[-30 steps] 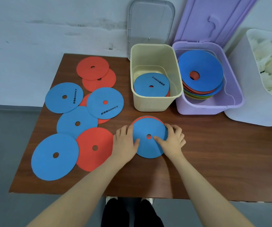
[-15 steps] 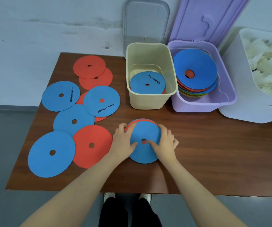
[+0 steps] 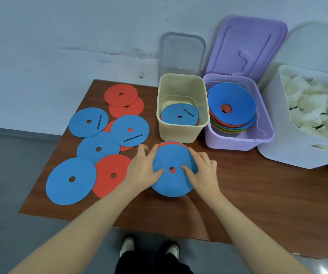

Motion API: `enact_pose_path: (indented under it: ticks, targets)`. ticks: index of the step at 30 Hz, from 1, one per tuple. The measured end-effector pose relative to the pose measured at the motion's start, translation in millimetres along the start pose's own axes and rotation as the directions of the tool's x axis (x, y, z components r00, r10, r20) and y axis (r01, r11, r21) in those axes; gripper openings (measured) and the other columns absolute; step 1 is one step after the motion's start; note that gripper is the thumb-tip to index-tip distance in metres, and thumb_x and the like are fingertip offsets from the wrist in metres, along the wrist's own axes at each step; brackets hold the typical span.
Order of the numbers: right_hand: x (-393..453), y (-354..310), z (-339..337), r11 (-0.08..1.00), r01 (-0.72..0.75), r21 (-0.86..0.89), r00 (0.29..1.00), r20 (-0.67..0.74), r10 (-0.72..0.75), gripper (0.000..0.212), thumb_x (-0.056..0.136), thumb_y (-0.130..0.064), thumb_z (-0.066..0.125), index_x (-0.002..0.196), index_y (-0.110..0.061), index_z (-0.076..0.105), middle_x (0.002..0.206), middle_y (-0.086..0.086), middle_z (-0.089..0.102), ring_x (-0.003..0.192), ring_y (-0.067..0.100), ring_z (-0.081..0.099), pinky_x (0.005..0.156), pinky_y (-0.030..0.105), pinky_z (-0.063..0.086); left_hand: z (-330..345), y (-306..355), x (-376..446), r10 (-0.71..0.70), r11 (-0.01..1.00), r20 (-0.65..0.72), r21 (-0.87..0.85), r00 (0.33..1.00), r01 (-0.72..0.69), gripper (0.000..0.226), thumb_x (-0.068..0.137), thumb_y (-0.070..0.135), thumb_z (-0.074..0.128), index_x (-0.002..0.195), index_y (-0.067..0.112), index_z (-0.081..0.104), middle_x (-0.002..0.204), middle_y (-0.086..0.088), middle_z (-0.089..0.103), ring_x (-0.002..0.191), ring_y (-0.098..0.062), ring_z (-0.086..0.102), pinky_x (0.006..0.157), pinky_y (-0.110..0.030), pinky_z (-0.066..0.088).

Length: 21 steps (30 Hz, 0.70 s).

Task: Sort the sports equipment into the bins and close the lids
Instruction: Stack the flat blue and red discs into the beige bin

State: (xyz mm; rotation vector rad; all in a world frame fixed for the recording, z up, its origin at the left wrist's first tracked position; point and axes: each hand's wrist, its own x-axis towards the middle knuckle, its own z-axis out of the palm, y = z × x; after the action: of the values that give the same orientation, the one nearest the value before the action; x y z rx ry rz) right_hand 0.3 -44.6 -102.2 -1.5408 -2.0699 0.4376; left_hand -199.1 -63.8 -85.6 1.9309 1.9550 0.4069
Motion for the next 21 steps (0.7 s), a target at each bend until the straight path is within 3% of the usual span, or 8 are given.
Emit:
enact_pose_path:
  ticks: [8, 11, 15, 18, 21]
  targets:
    - [48, -15, -49, 0.990, 0.135, 0.039, 0.977, -0.172, -0.127, 0.049, 0.081, -0.021, 0.069, 0.127, -0.015, 0.052, 0.105, 0.003, 0.058, 0.095, 0.018, 0.052, 0.072, 0.022, 0.019, -46, 37, 21, 0.074, 0.997, -0.260, 0.023, 0.963, -0.070, 0.079, 0.077, 0.035, 0.070, 0.142, 0.011, 0.035, 0.116, -0.015, 0.039, 0.087, -0.028, 0.053, 0.068, -0.034, 0.049]
    - [79, -18, -65, 0.986, 0.166, 0.023, 0.962, -0.223, -0.157, 0.050, 0.080, -0.021, 0.068, 0.127, -0.016, 0.053, 0.102, 0.003, 0.057, 0.089, 0.017, 0.050, 0.071, 0.022, 0.018, -64, 48, 46, 0.103, 0.995, -0.312, 0.031, 0.944, -0.098, 0.079, 0.078, 0.033, 0.070, 0.143, 0.010, 0.032, 0.116, -0.016, 0.038, 0.089, -0.029, 0.051, 0.073, -0.035, 0.048]
    - [124, -17, -77, 0.989, 0.150, 0.000, 0.955, -0.259, -0.145, 0.051, 0.078, -0.025, 0.062, 0.128, -0.016, 0.053, 0.104, 0.005, 0.056, 0.089, 0.024, 0.053, 0.071, 0.024, 0.017, -80, 61, 90, 0.122, 0.992, -0.315, 0.080, 0.941, -0.102, 0.080, 0.080, 0.033, 0.066, 0.145, 0.008, 0.027, 0.120, -0.018, 0.036, 0.100, -0.033, 0.047, 0.086, -0.040, 0.044]
    - [155, -15, -78, 0.996, 0.085, 0.009, 0.966, -0.248, -0.080, 0.052, 0.080, -0.028, 0.056, 0.130, -0.016, 0.050, 0.107, 0.006, 0.054, 0.092, 0.027, 0.052, 0.074, 0.028, 0.021, -87, 64, 128, 0.131, 0.985, -0.302, 0.147, 0.944, -0.090, 0.080, 0.081, 0.036, 0.062, 0.146, 0.010, 0.023, 0.118, -0.016, 0.036, 0.099, -0.032, 0.046, 0.084, -0.040, 0.043]
    - [184, -14, -74, 0.999, 0.027, 0.024, 0.977, -0.214, -0.021, 0.052, 0.083, -0.019, 0.061, 0.133, -0.018, 0.046, 0.113, 0.007, 0.054, 0.103, 0.028, 0.049, 0.082, 0.035, 0.027, -89, 59, 165, 0.146, 0.977, -0.273, 0.194, 0.951, -0.094, 0.078, 0.083, 0.036, 0.061, 0.146, 0.011, 0.021, 0.120, -0.015, 0.035, 0.101, -0.030, 0.045, 0.084, -0.037, 0.041]
